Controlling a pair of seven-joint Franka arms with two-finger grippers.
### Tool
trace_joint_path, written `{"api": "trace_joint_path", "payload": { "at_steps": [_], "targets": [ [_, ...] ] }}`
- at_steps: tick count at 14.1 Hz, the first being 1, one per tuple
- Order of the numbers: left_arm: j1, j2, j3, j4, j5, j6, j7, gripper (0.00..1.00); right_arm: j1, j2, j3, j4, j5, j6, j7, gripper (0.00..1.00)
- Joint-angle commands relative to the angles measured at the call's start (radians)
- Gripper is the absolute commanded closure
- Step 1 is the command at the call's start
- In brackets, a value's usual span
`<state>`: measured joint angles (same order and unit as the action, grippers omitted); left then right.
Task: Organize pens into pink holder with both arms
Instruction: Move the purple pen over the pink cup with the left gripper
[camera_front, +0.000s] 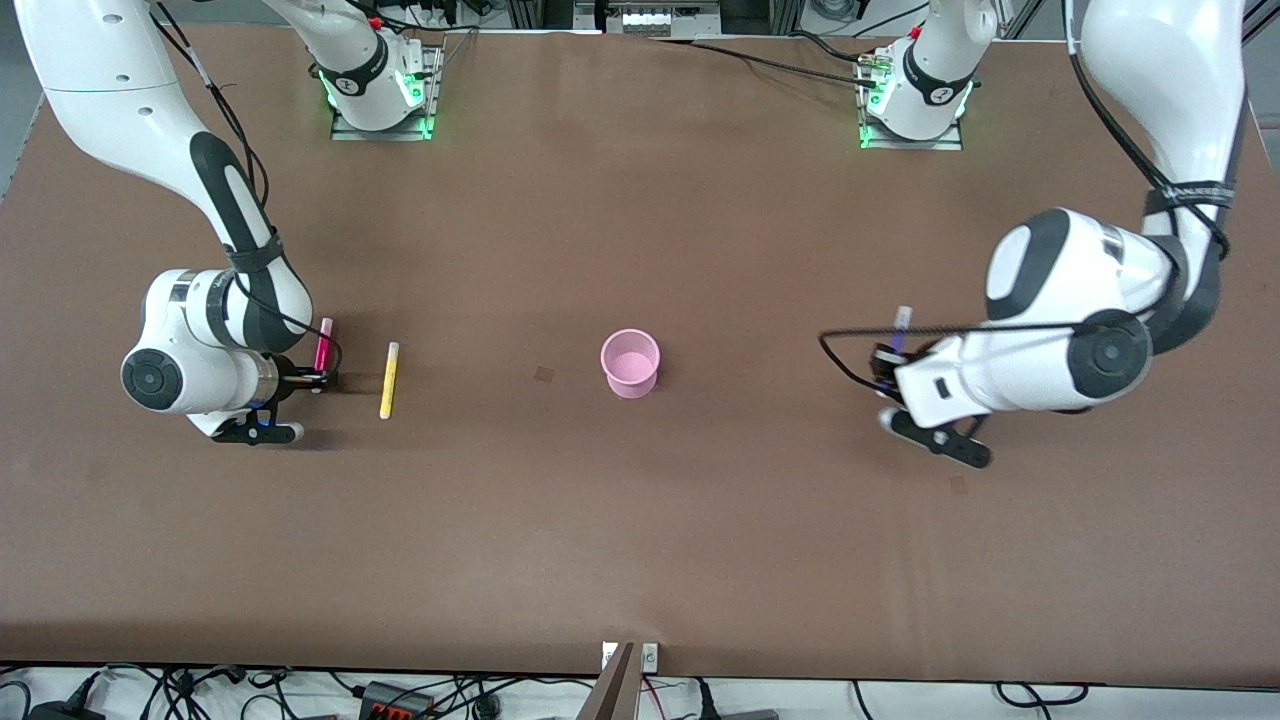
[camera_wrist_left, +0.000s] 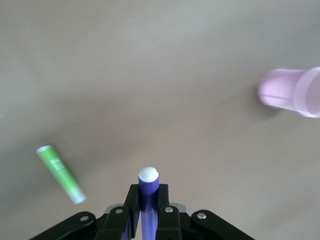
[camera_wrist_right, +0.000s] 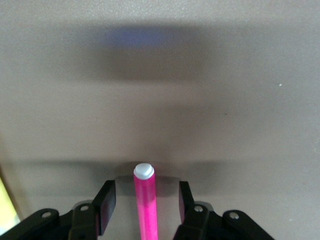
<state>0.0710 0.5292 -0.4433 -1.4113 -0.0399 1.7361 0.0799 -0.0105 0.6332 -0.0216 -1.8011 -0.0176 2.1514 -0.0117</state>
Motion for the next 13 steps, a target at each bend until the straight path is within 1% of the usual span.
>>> {"api": "trace_joint_path", "payload": {
  "at_steps": [1, 2, 3, 4, 6, 7, 8, 11, 12, 13],
  "targets": [
    [0.019, -0.017, -0.125, 0.063, -0.029, -0.026, 0.006, 0.97, -0.006, -0.016, 0.008, -0.029, -0.015, 0.016, -0.008, 0.47],
    [0.015, -0.015, -0.164, 0.075, -0.031, -0.018, 0.011, 0.98, -0.006, -0.018, 0.008, -0.03, -0.016, 0.015, -0.008, 0.5],
    [0.01, -0.012, -0.198, 0.078, -0.032, 0.015, 0.033, 0.98, -0.006, -0.018, 0.008, -0.03, -0.016, 0.012, -0.008, 0.56],
    [0.012, -0.012, -0.237, 0.069, -0.032, 0.075, 0.081, 0.98, -0.006, -0.018, 0.008, -0.03, -0.016, 0.01, -0.008, 0.61],
    [0.015, -0.012, -0.293, 0.051, -0.037, 0.172, 0.197, 0.98, -0.006, -0.018, 0.008, -0.03, -0.016, 0.005, -0.008, 0.79],
    [0.01, -0.005, -0.308, 0.045, -0.038, 0.215, 0.283, 0.98, -0.006, -0.018, 0.008, -0.03, -0.016, 0.004, -0.008, 0.92],
    [0.004, 0.015, -0.333, 0.025, -0.04, 0.264, 0.384, 0.98, -0.006, -0.018, 0.008, -0.029, -0.016, 0.002, -0.01, 1.0],
    [-0.017, 0.064, -0.396, -0.087, -0.038, 0.512, 0.595, 0.99, -0.008, -0.021, 0.008, -0.02, -0.013, 0.002, -0.059, 1.0],
    [-0.055, 0.09, -0.396, -0.112, -0.034, 0.592, 0.656, 1.0, -0.009, -0.027, 0.008, -0.014, -0.009, 0.004, -0.071, 1.0],
    [-0.078, 0.127, -0.396, -0.115, -0.035, 0.668, 0.751, 1.0, -0.009, -0.039, 0.009, -0.001, -0.008, 0.001, -0.1, 1.0]
  ]
}}
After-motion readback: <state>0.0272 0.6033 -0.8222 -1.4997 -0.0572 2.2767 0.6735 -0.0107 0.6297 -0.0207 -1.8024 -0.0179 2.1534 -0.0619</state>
